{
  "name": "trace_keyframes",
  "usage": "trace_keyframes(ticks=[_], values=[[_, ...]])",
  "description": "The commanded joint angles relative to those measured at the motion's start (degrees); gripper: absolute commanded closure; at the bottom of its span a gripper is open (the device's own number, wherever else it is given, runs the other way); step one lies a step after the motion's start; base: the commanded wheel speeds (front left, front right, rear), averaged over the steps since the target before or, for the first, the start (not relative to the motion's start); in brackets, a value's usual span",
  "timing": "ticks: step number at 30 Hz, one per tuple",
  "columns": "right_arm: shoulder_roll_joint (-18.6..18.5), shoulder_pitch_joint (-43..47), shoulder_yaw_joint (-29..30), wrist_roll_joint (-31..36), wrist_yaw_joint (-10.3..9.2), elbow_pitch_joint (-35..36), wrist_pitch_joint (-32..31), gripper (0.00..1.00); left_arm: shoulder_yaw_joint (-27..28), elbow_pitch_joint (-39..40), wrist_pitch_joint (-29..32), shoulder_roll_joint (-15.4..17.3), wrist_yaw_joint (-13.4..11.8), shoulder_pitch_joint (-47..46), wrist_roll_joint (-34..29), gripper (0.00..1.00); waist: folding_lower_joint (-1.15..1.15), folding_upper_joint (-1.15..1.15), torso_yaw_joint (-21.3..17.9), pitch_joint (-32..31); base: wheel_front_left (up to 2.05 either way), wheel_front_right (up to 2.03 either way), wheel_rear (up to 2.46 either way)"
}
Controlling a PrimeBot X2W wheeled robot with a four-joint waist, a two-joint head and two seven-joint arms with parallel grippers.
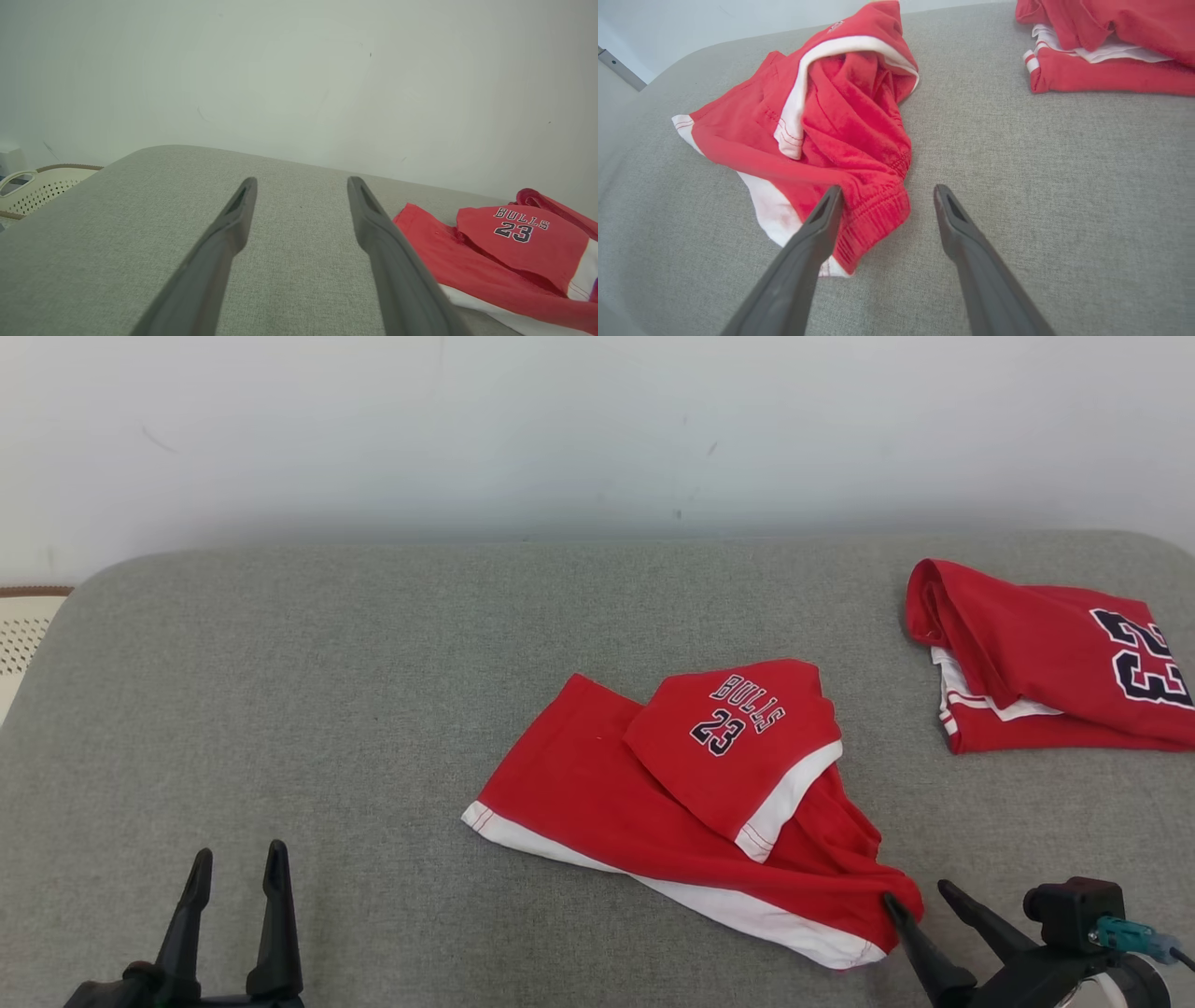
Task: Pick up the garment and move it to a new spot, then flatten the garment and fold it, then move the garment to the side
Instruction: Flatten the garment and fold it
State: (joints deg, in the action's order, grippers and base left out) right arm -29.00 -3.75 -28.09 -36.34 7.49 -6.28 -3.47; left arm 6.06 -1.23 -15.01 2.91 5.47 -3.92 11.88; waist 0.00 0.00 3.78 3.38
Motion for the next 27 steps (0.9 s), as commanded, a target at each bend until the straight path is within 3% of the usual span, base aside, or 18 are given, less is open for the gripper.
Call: trace_keyframes(ticks=[1, 16, 21, 27], values=[[0.7, 0.9, 0.9, 0.8, 0.0, -0.1, 0.0, 0.0, 0.3, 0.2, -0.2, 0.0, 0.1, 0.7, -0.3, 0.0, 0.0, 0.0, 0.0, -0.1, 0.0, 0.0, 0.0], [3.1, 3.1, 6.9, 5.8, 0.0, 0.5, -2.1, 0.0, 0.7, 0.4, -0.2, 0.0, -0.4, 1.3, -0.1, 0.0, 0.0, 0.0, -0.7, -0.6, 0.0, 0.0, 0.0], [4.2, 3.3, 11.1, 9.6, 0.0, 1.1, 1.1, 0.0, 1.0, 0.4, -0.2, 0.0, -0.5, 1.5, -0.1, 0.0, 0.0, 0.0, -1.2, -1.0, 0.0, 0.0, 0.0], [8.2, 4.5, 16.7, 13.6, 0.0, 1.7, 7.6, 0.0, 1.5, 0.5, -0.2, 0.0, -0.5, 2.0, -0.5, 0.0, 0.0, 0.0, -1.5, -1.7, 0.0, 0.0, 0.0]])
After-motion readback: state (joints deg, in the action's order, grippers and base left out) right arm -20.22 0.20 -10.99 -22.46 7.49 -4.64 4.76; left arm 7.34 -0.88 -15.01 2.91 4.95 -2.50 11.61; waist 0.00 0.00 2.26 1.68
